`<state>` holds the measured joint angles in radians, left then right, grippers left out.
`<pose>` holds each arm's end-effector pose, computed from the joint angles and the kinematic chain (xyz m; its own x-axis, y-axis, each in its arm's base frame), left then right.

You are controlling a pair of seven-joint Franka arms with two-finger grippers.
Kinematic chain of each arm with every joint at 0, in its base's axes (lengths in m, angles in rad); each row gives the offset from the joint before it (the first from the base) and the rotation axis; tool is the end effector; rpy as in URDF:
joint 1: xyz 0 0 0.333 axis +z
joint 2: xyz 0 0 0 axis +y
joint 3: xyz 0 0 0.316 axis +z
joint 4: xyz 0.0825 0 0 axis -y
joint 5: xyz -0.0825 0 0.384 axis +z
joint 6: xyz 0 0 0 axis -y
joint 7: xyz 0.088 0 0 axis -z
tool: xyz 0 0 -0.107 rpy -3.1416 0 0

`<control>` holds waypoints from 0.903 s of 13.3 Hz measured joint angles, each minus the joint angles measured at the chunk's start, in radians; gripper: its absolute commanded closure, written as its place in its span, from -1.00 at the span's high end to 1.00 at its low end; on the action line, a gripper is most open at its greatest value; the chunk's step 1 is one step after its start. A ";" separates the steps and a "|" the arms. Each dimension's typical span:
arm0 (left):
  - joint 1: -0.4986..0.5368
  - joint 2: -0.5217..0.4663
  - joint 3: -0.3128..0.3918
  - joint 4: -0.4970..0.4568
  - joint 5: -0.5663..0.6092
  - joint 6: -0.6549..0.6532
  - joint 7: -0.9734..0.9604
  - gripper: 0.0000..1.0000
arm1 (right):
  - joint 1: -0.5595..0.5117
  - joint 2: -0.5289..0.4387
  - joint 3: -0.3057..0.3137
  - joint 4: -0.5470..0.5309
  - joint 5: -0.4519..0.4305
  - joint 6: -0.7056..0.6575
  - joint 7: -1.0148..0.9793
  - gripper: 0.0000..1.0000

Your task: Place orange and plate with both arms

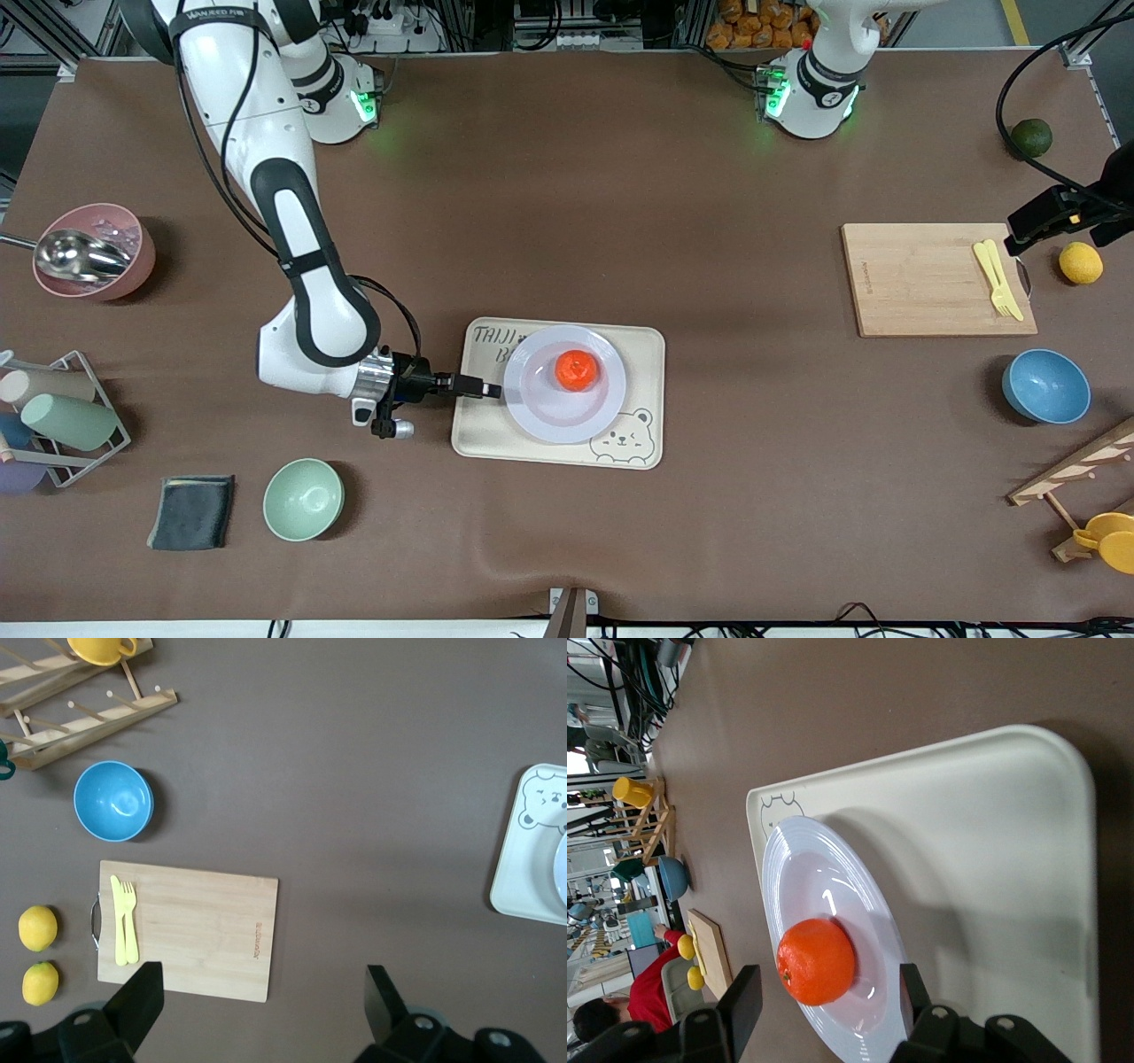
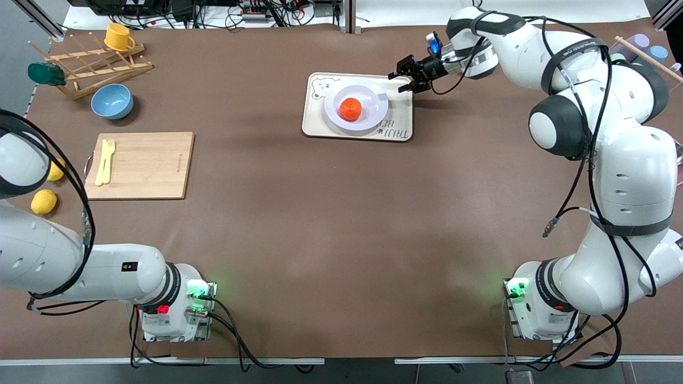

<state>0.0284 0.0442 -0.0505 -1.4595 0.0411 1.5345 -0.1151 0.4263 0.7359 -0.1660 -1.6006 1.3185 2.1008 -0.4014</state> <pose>0.5652 -0.0072 0.6490 0.9949 0.0944 0.0351 0.0956 -0.9948 -0.0350 0.6523 0.2378 0.2069 0.9857 -0.0815 -0.1473 -0.1669 -0.5885 -0.7911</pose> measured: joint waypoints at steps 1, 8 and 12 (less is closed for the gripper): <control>0.000 0.000 -0.001 0.000 0.000 -0.005 0.000 1.00 | -0.012 0.000 -0.028 0.021 -0.051 -0.076 0.035 0.84; 0.000 -0.002 -0.001 0.001 0.000 -0.009 0.002 1.00 | -0.062 -0.001 -0.275 0.147 -0.325 -0.381 0.075 1.00; 0.000 -0.012 -0.001 0.001 0.000 -0.019 0.021 1.00 | -0.059 -0.003 -0.399 0.211 -0.539 -0.450 0.074 1.00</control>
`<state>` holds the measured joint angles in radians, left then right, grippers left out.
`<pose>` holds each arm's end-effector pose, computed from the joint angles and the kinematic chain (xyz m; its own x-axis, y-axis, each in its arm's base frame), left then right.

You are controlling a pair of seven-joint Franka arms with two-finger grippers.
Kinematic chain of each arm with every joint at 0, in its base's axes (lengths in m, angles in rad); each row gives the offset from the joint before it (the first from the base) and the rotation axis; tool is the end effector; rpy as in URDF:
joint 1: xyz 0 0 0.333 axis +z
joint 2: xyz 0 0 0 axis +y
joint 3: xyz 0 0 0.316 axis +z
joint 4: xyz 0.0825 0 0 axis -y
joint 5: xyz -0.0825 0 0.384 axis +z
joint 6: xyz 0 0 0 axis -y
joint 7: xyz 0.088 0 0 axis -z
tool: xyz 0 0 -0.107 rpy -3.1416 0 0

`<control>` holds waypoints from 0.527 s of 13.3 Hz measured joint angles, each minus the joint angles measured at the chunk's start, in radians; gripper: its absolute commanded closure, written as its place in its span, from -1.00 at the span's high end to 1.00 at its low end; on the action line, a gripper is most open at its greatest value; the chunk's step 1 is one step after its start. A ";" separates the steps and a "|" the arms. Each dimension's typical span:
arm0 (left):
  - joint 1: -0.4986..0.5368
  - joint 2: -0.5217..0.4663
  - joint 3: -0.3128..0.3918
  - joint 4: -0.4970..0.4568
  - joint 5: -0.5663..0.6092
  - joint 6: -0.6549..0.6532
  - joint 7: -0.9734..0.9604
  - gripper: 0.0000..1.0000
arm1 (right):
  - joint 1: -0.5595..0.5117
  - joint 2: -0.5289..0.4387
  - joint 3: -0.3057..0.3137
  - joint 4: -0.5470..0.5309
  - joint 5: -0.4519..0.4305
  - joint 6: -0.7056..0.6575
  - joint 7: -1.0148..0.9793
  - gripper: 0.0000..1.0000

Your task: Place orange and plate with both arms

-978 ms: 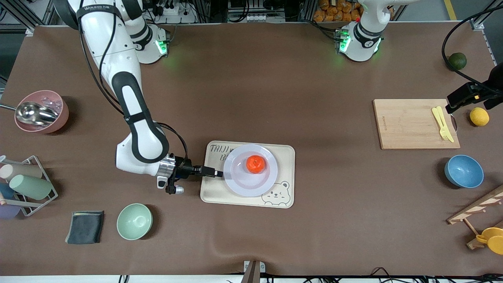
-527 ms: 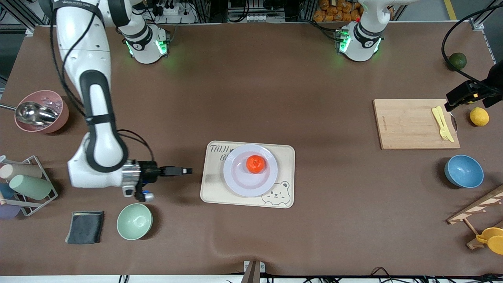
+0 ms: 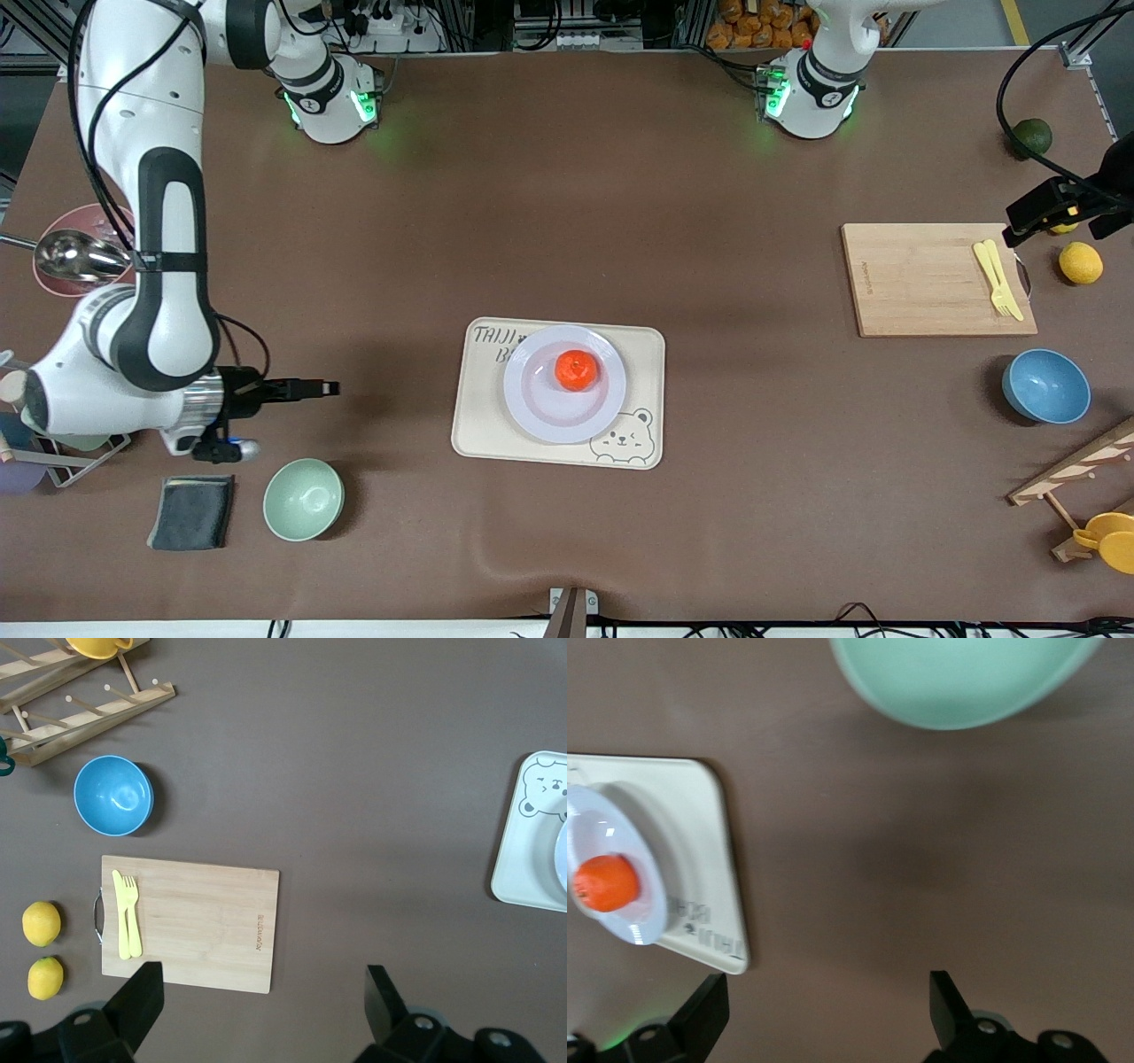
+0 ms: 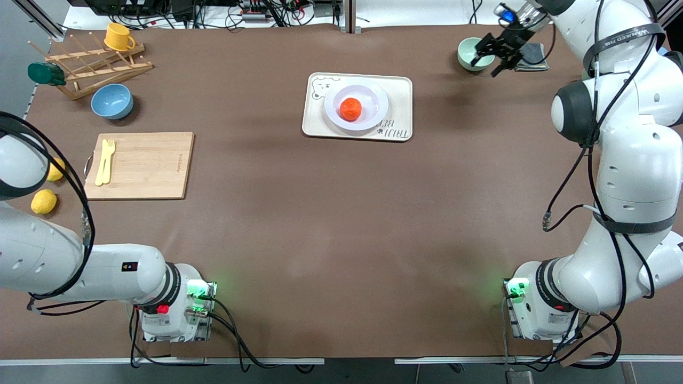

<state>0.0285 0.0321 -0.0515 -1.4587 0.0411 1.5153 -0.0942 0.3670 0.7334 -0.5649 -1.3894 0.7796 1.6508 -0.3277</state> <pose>0.5593 -0.0077 0.6544 0.9969 0.0734 0.0282 0.0744 -0.9965 -0.0368 0.6935 0.0129 0.3030 0.9732 0.0297 -0.2281 -0.0725 -0.9015 -0.4267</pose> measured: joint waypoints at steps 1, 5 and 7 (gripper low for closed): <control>0.000 -0.003 0.000 0.000 0.000 -0.002 0.017 1.00 | 0.000 -0.003 -0.037 0.023 -0.051 -0.019 -0.014 1.00; 0.000 -0.004 0.000 -0.001 0.000 -0.004 0.035 1.00 | 0.000 -0.083 -0.104 0.074 -0.130 -0.061 -0.037 1.00; 0.000 -0.004 0.000 -0.002 0.000 -0.004 0.035 1.00 | 0.000 -0.117 -0.107 0.074 -0.135 -0.066 -0.037 1.00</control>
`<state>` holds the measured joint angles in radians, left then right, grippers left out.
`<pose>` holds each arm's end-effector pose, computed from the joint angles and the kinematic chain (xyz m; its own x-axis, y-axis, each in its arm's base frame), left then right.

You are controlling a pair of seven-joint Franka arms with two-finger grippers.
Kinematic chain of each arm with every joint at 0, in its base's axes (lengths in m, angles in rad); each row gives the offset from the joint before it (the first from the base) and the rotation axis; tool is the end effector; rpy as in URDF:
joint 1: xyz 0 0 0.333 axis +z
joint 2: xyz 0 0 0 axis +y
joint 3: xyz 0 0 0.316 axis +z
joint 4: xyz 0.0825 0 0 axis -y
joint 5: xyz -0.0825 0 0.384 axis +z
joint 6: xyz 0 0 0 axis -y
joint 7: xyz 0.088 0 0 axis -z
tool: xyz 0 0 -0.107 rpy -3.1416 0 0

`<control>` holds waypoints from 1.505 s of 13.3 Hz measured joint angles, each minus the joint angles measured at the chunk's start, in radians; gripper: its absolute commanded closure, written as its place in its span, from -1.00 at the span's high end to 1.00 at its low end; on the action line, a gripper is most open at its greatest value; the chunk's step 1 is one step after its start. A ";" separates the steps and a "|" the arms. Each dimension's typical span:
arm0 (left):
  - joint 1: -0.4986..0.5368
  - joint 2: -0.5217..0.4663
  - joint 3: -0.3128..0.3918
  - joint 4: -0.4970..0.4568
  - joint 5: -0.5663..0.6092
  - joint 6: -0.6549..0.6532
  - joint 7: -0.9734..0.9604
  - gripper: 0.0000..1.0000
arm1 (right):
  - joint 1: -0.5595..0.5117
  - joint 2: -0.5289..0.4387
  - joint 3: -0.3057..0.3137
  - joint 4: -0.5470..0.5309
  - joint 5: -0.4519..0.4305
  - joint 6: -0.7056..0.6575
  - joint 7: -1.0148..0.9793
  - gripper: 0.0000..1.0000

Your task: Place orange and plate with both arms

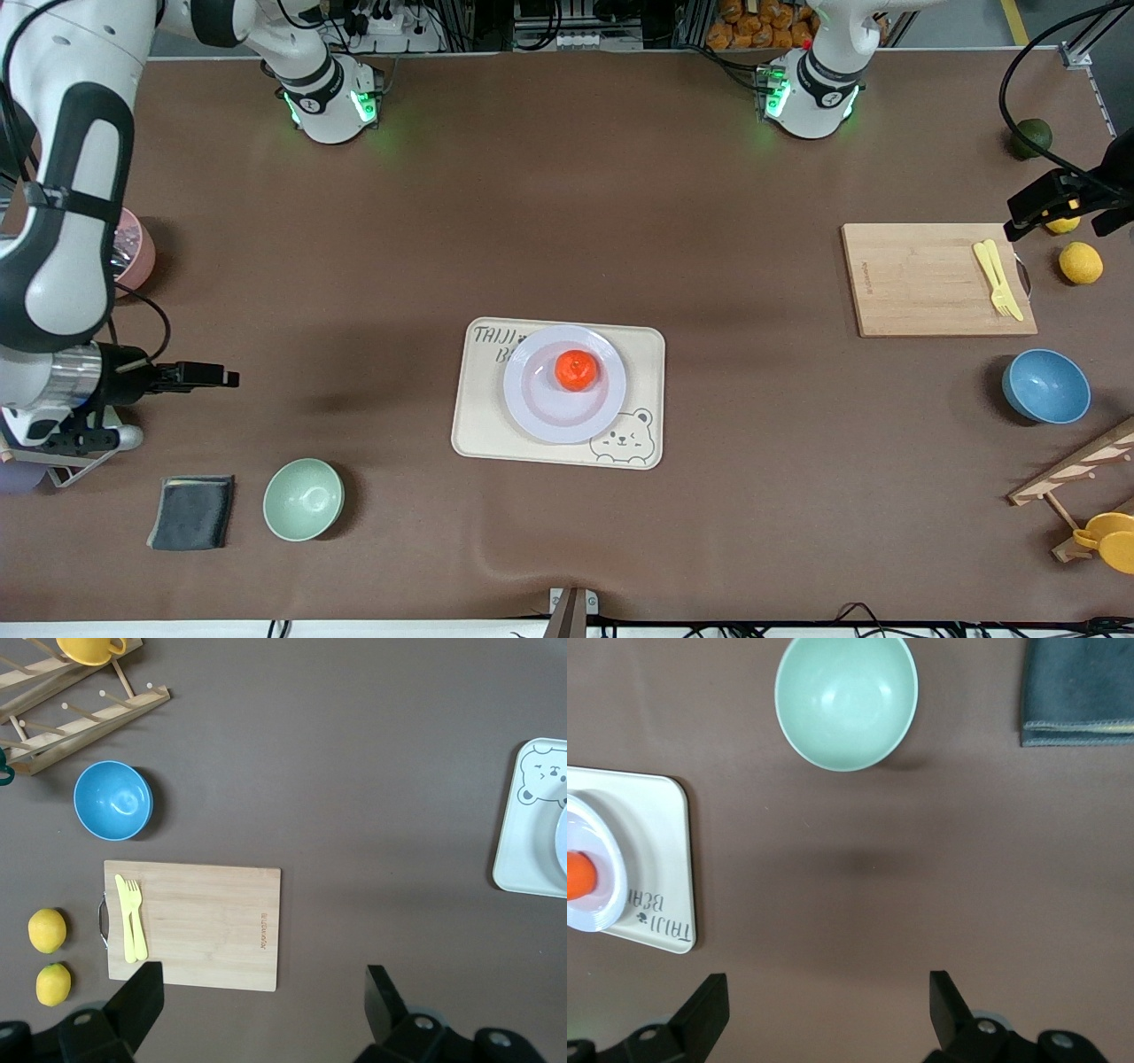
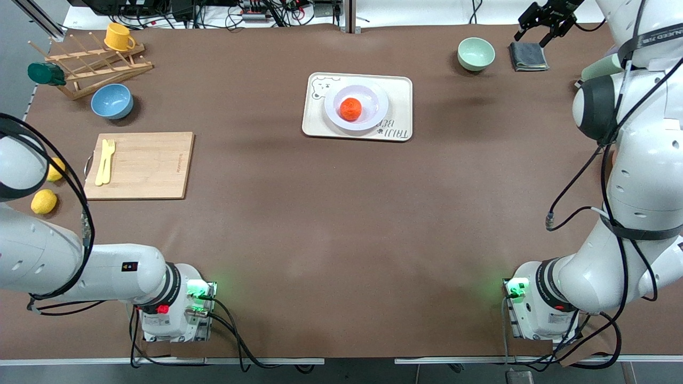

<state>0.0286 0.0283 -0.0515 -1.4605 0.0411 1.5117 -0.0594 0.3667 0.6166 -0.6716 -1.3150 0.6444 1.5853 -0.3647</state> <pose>0.5577 -0.0077 0.6554 0.9989 0.0389 0.0253 0.0399 -0.9985 -0.0381 0.6898 -0.0425 0.4192 0.9924 0.0490 -0.1125 0.0110 -0.9486 -0.3162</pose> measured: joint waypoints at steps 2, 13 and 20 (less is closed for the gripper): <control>0.000 0.000 0.000 0.000 0.000 0.000 0.000 1.00 | 0.000 -0.005 -0.010 0.000 -0.001 -0.004 0.000 1.00; -0.001 0.000 0.000 -0.004 0.000 0.000 0.000 1.00 | -0.269 -0.311 0.303 0.025 -0.441 -0.051 -0.004 1.00; 0.000 0.000 0.000 -0.005 0.000 0.000 0.000 1.00 | -0.500 -0.473 0.591 -0.134 -0.532 0.003 0.048 1.00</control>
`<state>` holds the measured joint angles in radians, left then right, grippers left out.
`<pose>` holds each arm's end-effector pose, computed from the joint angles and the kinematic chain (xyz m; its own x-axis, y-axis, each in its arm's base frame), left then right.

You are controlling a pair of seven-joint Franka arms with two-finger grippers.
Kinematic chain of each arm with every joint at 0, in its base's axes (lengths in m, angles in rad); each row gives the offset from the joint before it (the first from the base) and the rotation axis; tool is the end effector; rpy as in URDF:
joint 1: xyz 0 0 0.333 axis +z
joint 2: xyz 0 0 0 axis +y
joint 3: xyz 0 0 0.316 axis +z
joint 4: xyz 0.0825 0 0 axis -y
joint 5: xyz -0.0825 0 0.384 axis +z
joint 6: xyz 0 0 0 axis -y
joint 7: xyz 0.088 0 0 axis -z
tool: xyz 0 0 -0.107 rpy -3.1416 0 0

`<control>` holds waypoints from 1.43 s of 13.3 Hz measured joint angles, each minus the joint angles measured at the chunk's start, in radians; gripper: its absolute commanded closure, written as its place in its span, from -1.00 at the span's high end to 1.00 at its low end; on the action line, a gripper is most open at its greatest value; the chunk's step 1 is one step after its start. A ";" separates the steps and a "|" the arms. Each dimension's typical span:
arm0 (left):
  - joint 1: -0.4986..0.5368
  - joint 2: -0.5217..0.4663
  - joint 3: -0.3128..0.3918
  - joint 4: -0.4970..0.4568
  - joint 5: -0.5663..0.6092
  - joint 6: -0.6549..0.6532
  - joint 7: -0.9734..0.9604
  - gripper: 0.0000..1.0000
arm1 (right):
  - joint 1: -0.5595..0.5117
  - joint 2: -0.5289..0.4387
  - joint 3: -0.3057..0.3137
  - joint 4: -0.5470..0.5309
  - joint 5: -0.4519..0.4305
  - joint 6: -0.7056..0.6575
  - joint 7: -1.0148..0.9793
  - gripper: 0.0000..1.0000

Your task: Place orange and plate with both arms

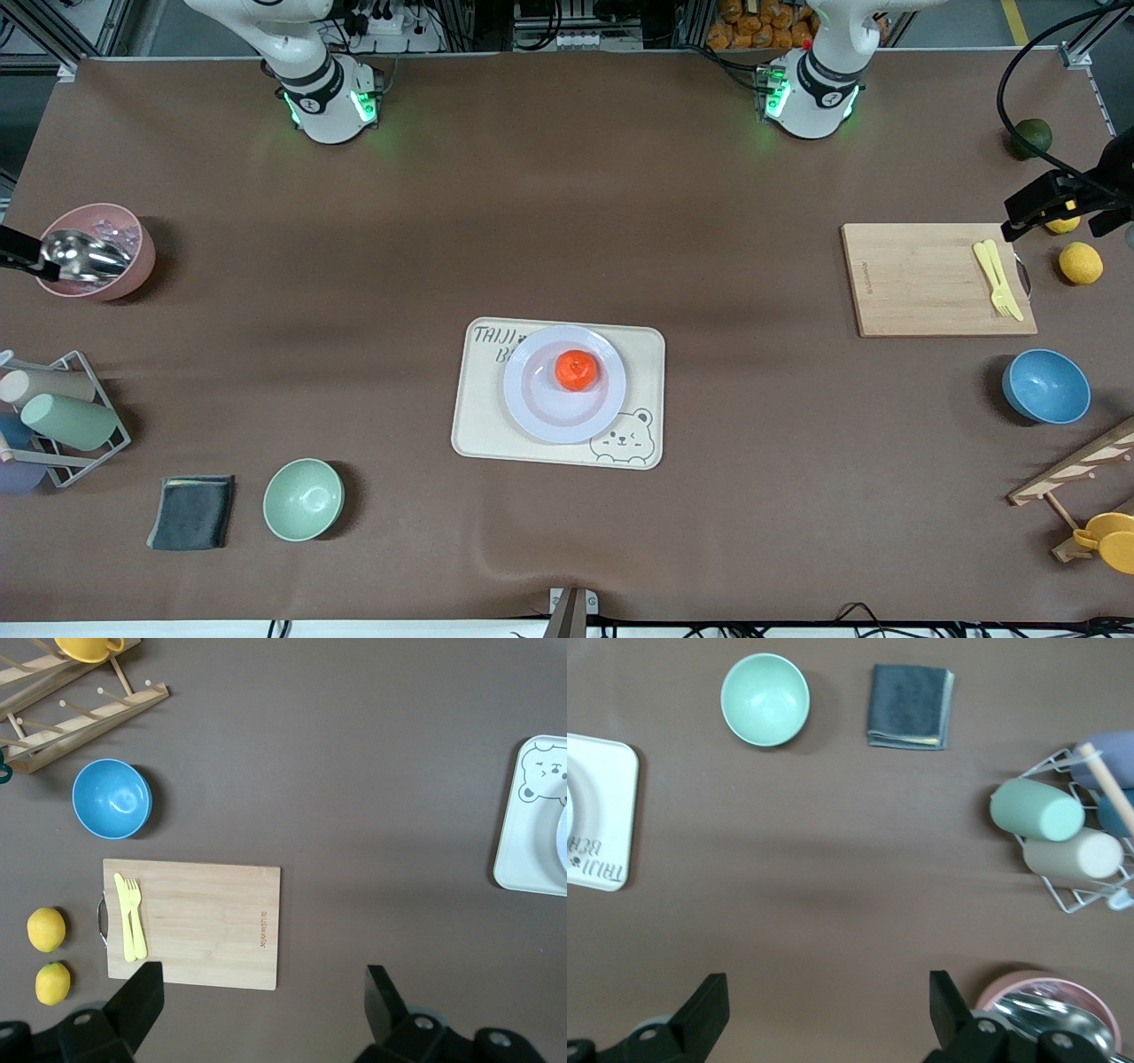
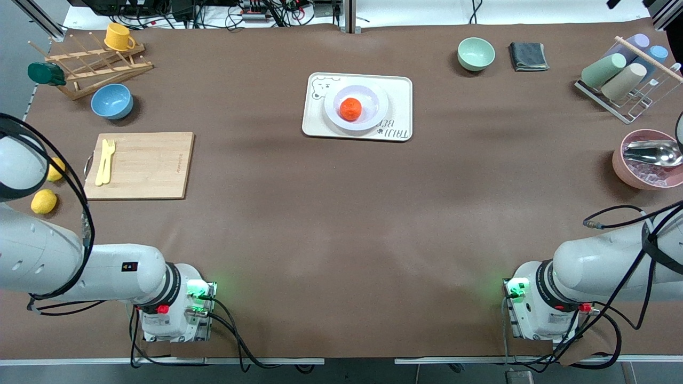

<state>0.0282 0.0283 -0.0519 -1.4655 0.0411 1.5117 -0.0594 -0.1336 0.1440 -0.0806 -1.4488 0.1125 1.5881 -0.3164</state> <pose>0.5578 -0.0081 0.6530 0.9991 0.0381 0.0203 0.0389 -0.9985 -0.0384 0.5897 -0.1125 0.6013 0.9947 0.0993 0.0272 0.1015 -0.9901 -0.0971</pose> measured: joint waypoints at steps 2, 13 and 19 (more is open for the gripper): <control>0.000 0.000 0.000 0.000 0.000 0.000 0.000 1.00 | -0.010 -0.036 0.063 -0.040 -0.006 0.024 0.082 1.00; 0.016 0.000 0.003 0.000 0.000 0.000 0.007 1.00 | 0.088 -0.121 0.000 -0.121 -0.007 0.041 0.115 1.00; 0.017 0.000 0.004 0.001 0.000 0.000 0.008 1.00 | 0.087 -0.123 -0.004 -0.144 -0.044 0.066 0.115 1.00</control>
<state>0.0448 0.0283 -0.0483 -1.4649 0.0411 1.5118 -0.0516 -0.0462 0.0206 -0.0849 -1.5931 0.0686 1.6540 -0.2019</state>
